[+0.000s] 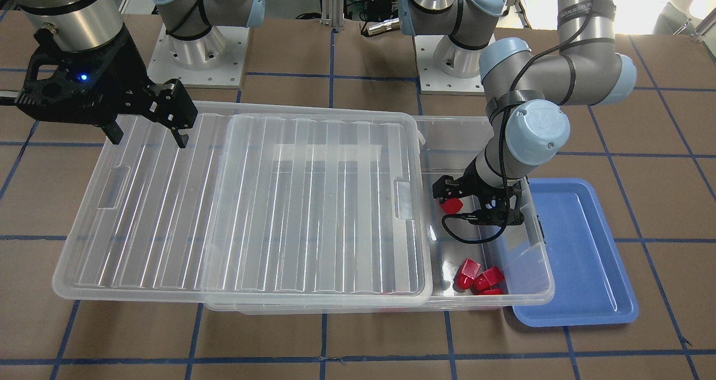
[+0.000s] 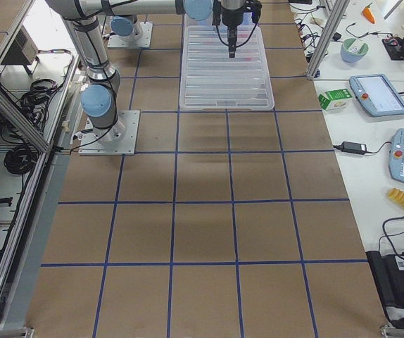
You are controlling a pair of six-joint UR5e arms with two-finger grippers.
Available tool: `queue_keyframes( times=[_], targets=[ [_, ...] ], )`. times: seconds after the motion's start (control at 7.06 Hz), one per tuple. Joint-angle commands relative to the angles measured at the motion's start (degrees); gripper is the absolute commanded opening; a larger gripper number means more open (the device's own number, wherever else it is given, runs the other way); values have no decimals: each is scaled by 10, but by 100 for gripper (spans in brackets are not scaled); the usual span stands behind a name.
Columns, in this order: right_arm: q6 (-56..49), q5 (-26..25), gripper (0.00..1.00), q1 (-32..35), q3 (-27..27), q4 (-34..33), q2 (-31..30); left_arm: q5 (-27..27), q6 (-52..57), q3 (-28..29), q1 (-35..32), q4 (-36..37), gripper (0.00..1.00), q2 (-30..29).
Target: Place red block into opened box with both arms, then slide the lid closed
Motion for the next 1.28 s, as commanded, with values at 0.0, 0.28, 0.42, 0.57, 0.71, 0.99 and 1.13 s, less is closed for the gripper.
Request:
queue_keyframes(
  times=[0.0, 0.28, 0.42, 0.57, 0.71, 0.99, 1.13],
  targets=[
    [-58, -39, 100, -32, 1, 26, -4, -3, -1, 120, -7, -122, 100, 27],
    [-155, -39, 100, -113, 2, 62, -9, -34, 0, 163, -17, -194, 100, 70],
    [-212, -42, 98, -144, 8, 62, -9, -24, 1, 182, -38, -208, 100, 91],
    [-253, -43, 98, -177, 12, 58, -7, 8, 1, 178, -66, -207, 100, 104],
    [-288, -39, 98, -215, 24, 52, -4, 13, 6, 176, -70, -204, 100, 110],
    [-309, -43, 98, -273, 45, 43, 10, 21, 12, 175, -49, -208, 100, 132],
    [-307, -41, 98, -273, 47, 38, 19, 18, 28, 175, -42, -206, 100, 138]
  ],
)
